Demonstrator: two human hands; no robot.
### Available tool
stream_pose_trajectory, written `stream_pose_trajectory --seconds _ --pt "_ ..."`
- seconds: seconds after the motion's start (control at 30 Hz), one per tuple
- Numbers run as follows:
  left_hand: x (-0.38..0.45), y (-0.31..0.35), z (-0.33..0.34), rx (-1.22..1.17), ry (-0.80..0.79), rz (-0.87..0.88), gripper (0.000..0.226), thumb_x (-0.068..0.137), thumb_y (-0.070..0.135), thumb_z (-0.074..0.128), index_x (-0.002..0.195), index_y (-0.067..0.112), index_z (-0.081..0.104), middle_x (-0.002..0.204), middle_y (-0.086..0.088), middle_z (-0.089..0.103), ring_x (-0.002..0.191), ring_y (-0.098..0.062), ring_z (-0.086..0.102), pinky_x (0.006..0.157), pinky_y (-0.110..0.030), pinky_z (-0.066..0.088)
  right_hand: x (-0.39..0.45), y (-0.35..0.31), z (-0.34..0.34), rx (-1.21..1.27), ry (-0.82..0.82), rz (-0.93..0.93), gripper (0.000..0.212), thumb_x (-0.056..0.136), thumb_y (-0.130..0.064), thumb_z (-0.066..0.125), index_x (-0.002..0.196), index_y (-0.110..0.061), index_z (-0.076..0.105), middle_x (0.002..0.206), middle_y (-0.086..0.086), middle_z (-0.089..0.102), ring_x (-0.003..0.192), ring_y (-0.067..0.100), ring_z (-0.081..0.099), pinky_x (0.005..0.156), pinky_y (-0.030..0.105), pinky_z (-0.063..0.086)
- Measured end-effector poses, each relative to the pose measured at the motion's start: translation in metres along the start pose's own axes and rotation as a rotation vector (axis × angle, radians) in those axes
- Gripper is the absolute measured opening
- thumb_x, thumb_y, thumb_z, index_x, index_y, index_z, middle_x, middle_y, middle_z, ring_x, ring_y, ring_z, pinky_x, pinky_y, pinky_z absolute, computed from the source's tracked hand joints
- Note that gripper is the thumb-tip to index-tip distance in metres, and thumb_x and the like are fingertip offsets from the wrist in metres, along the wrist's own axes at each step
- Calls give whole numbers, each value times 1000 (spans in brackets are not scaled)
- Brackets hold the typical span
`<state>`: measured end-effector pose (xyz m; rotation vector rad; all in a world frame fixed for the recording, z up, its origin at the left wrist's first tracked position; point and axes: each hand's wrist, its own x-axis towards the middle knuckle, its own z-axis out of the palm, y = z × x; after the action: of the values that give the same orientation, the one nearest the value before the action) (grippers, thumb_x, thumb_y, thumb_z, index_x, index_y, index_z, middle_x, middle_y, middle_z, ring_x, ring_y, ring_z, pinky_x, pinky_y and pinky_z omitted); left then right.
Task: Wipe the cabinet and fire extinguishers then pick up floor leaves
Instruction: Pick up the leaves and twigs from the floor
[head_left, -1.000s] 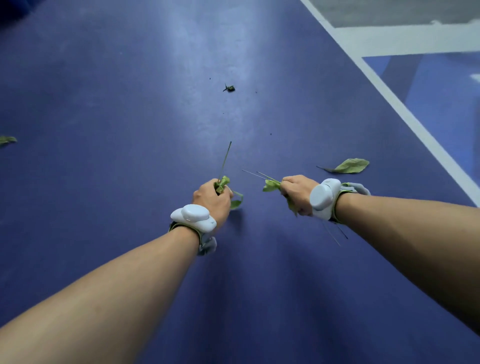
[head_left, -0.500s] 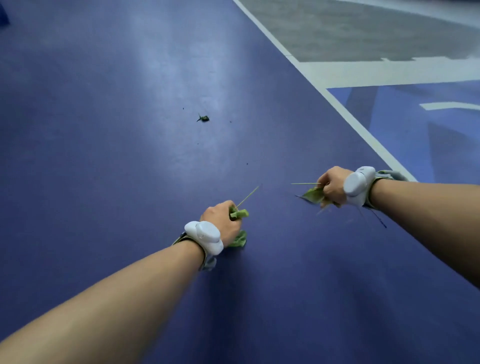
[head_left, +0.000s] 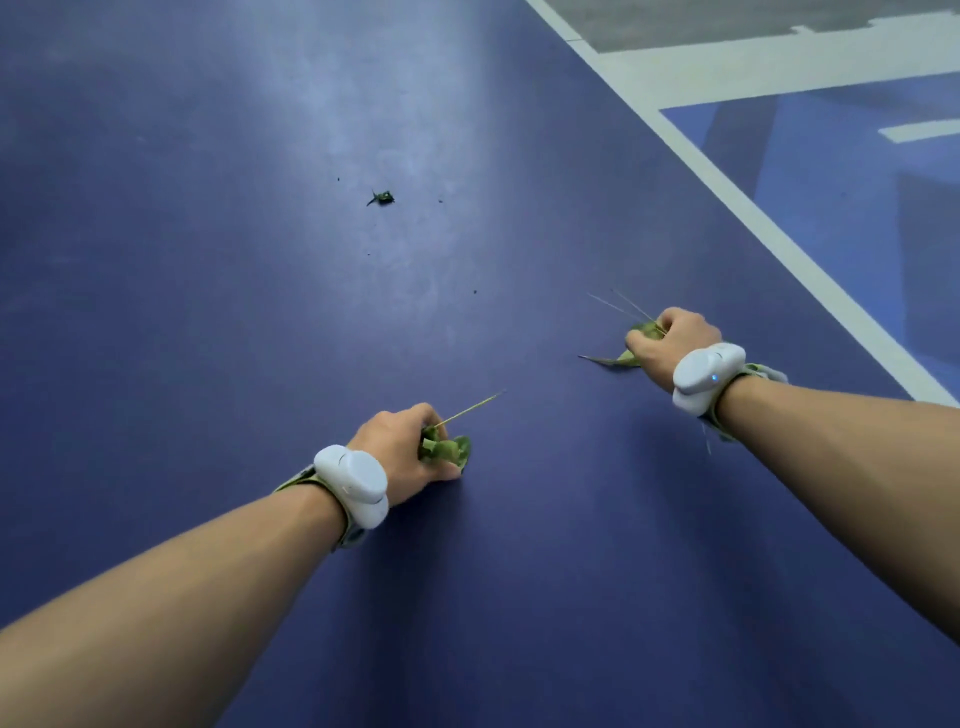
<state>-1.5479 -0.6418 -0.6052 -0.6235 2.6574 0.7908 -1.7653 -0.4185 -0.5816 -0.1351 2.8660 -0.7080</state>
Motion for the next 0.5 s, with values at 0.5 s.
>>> stream_pose_trajectory --seconds 0.5 --pt "18 13 6 -479 185 -114 35 100 44 38 81 15 34 78 -15 57 69 -29 39 66 -39 39 17 16 23 -297 -92 -58 22 88 -36 58 99 -17 60 94 10 65 80 34 54 67 31 41"
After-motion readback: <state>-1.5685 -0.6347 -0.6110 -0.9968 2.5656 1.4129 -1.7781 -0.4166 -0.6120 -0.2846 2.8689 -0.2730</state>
